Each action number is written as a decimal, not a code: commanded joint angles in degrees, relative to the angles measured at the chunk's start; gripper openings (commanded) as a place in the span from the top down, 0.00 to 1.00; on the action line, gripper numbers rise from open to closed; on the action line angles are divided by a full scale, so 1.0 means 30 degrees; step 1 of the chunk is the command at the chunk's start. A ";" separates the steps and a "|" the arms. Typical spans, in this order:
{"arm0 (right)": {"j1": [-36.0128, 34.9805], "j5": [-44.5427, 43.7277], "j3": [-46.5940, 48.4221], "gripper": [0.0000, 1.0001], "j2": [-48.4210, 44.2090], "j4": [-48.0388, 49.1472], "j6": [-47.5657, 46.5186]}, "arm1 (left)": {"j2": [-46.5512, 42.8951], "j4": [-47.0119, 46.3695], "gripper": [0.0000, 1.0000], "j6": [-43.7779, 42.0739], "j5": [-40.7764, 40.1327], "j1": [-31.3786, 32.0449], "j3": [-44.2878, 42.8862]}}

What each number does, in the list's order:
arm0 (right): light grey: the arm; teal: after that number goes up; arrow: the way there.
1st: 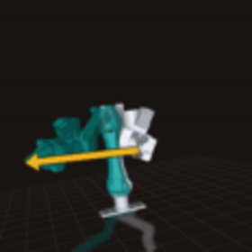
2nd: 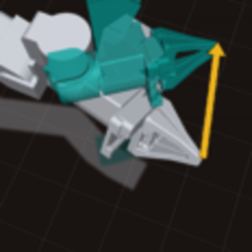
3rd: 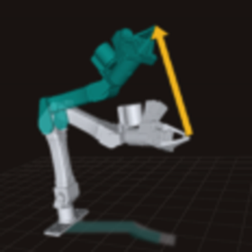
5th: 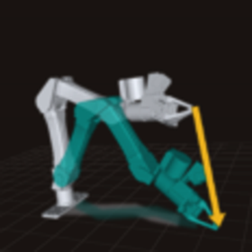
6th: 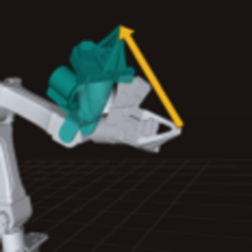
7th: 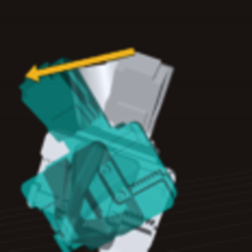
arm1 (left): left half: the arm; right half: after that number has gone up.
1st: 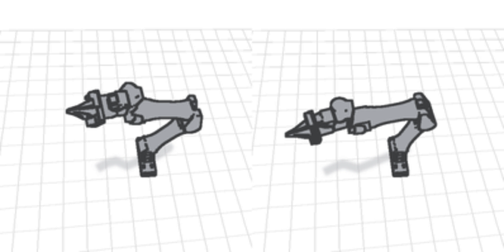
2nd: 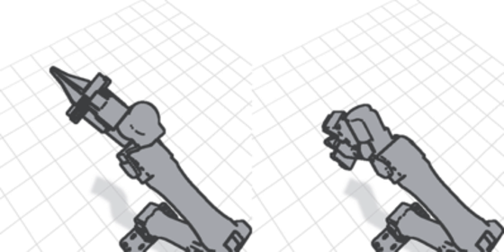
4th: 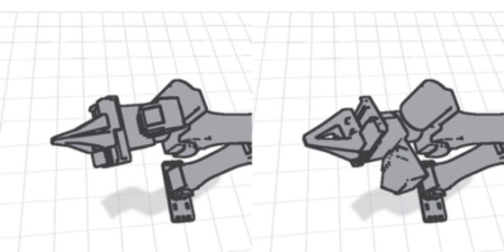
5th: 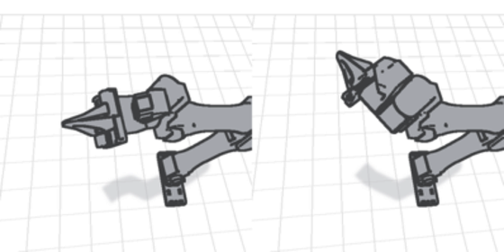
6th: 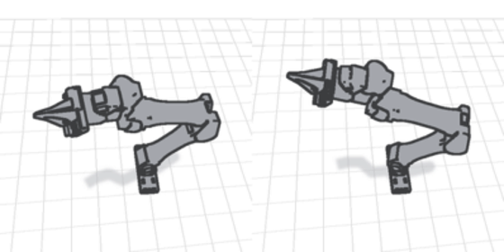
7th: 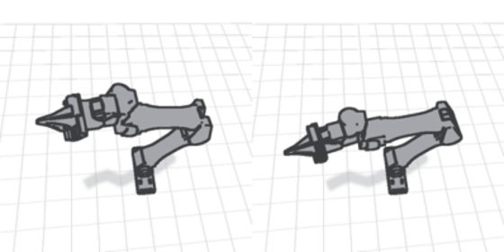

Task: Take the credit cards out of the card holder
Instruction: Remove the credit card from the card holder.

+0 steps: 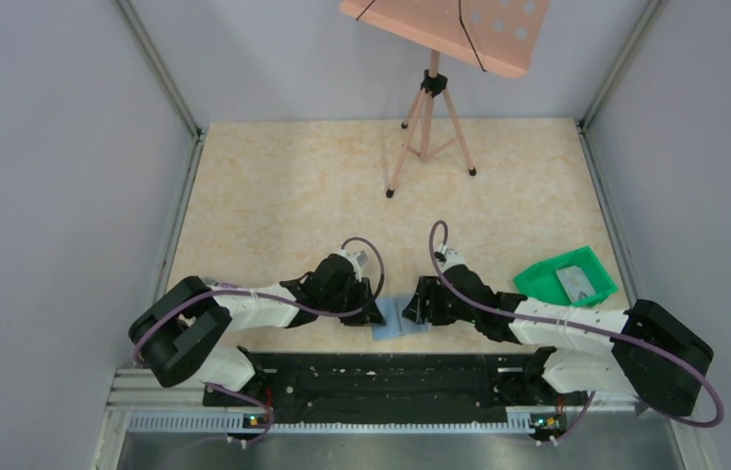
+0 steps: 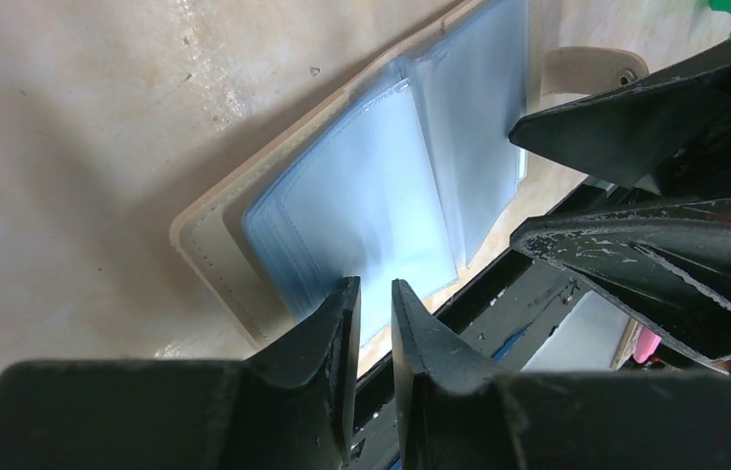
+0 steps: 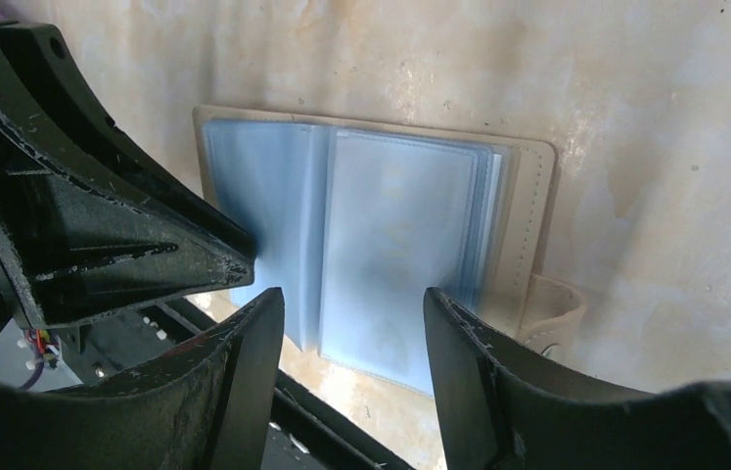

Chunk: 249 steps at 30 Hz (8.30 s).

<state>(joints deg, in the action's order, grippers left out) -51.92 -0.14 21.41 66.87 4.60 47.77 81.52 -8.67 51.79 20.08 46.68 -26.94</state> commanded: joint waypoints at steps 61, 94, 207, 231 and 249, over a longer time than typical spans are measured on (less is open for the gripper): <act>0.0173 0.3949 0.0074 0.46 0.3003 0.7253 0.2116 | -0.3442 0.2803 0.75 -0.0094 -0.3224 0.0262 -0.0192; -0.1733 0.0545 0.3176 0.45 0.1955 0.1224 0.0035 | -0.8592 0.6967 0.72 -0.0730 -0.5564 0.0203 -0.1918; 0.1157 0.0291 0.1698 0.47 0.0532 -0.1080 -0.0196 | -0.1797 0.3228 0.75 -0.0741 -0.2926 0.0262 -0.0522; 0.1131 0.1527 0.0469 0.49 0.1713 0.1537 0.1364 | -0.2175 0.1866 0.75 -0.0146 -0.2551 0.0415 0.0659; 0.1106 0.3646 -0.0606 0.49 0.1849 0.5807 0.3032 | -0.2388 0.2433 0.75 -0.0300 -0.3001 0.0438 0.0388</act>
<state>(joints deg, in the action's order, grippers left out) -48.95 8.93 20.73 72.99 15.88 54.68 75.22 -1.76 51.11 12.32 47.75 -26.00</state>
